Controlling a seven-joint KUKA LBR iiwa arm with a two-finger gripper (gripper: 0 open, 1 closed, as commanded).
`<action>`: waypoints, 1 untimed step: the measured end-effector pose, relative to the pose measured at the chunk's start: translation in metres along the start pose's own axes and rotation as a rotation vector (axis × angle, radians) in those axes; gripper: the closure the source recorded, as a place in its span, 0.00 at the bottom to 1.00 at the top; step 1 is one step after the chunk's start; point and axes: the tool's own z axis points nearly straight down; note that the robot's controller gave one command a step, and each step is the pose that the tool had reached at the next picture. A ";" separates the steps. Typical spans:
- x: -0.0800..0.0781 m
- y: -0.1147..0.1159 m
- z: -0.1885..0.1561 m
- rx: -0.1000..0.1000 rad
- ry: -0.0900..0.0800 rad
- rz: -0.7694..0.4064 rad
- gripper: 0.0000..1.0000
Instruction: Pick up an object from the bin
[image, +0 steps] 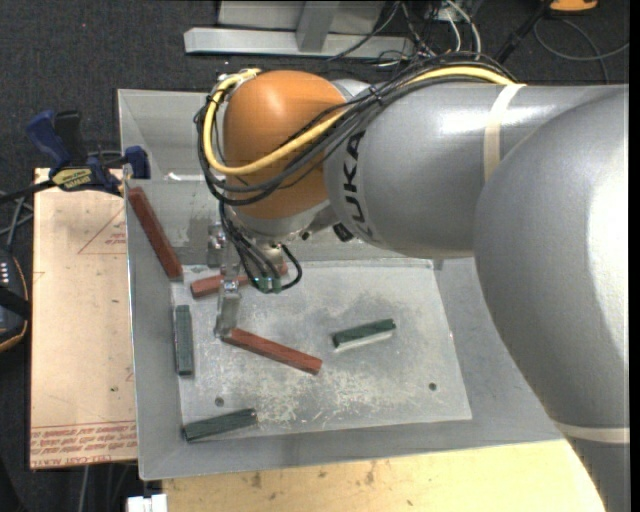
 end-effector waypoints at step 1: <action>-0.020 -0.027 0.126 0.002 0.003 0.359 1.00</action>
Offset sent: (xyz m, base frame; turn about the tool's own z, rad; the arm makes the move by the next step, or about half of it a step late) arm 0.0000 0.0000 0.0000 0.0000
